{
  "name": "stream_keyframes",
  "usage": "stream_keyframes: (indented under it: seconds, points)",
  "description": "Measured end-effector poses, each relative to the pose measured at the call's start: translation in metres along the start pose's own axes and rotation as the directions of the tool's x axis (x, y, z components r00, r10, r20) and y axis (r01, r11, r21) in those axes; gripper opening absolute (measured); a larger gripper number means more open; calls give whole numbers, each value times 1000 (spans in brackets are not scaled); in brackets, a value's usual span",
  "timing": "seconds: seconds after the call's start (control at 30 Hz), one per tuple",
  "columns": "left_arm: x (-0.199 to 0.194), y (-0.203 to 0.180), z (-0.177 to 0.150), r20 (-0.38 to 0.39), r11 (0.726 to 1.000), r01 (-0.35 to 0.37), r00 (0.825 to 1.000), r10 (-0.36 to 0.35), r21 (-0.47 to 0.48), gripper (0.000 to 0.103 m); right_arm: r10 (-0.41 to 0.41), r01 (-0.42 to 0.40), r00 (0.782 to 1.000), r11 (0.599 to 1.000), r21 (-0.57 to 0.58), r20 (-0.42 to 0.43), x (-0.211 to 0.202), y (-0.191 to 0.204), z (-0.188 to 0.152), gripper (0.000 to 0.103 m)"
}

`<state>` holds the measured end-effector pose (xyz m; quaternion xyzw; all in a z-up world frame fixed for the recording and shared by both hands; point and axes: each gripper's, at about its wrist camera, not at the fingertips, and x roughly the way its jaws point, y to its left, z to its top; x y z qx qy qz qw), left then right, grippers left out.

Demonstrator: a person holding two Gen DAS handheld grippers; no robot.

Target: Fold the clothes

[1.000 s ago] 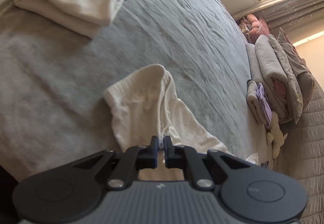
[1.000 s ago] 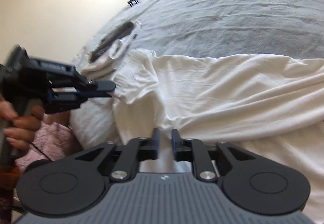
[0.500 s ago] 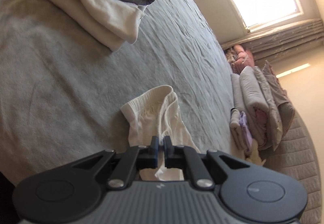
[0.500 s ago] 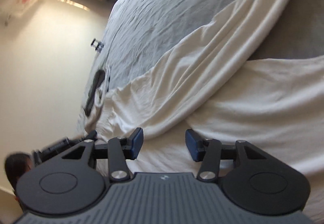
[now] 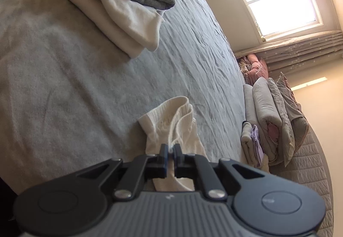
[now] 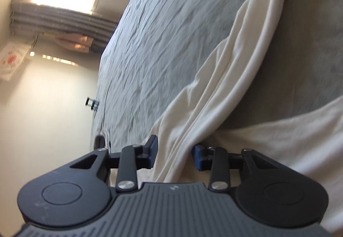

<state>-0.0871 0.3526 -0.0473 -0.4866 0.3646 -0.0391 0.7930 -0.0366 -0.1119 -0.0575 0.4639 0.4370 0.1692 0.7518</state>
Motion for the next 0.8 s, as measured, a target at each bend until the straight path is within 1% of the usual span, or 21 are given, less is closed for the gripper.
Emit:
stream_keyframes:
  seconds: [0.03, 0.07, 0.1, 0.13, 0.2, 0.27, 0.37, 0.43, 0.5, 0.6, 0.7, 0.8]
  points:
    - [1, -3, 1, 0, 1000, 4, 1000, -4, 5, 5, -6, 6, 1000, 1000, 8, 18, -1, -1, 4, 25]
    - [3, -6, 3, 0, 1000, 3, 1000, -3, 13, 5, -11, 11, 999, 1000, 15, 33, -1, -2, 8, 21]
    - [5, -10, 4, -2, 1000, 0, 1000, 0, 23, 5, -16, 15, 999, 1000, 22, 49, -2, -2, 12, 13]
    - [7, -14, 6, -5, 999, -2, 1000, 2, 32, 5, -18, 16, 998, 999, 29, 67, -4, -3, 15, 9]
    - [12, -22, 10, -10, 999, -2, 1000, 3, 47, 5, -23, 21, 994, 999, 28, 106, -7, -3, 22, 8]
    - [15, -29, 15, -13, 998, 4, 1000, -3, 66, 4, -30, 30, 989, 1000, -2, 144, -11, 5, 26, 8]
    - [18, -42, 23, -11, 994, 4, 1000, -3, 109, 5, -25, 45, 982, 994, -101, 188, -20, 24, 27, 7]
    - [18, -48, 29, -13, 990, -1, 1000, 3, 143, 5, -23, 61, 977, 982, -180, 211, -29, 36, 19, 8]
    - [16, -51, 35, -20, 984, -17, 1000, 21, 180, 5, -18, 80, 972, 963, -256, 232, -37, 47, 12, 8]
    - [15, -52, 40, -47, 972, -46, 997, 59, 232, 5, -11, 110, 965, 924, -365, 263, -50, 63, -1, 8]
    - [15, -49, 41, -76, 956, -78, 992, 104, 283, 5, -34, 150, 963, 890, -431, 266, -58, 67, -23, 8]
    - [17, -42, 40, -102, 940, -106, 984, 146, 323, 5, -76, 210, 958, 841, -499, 275, -56, 69, -46, 8]
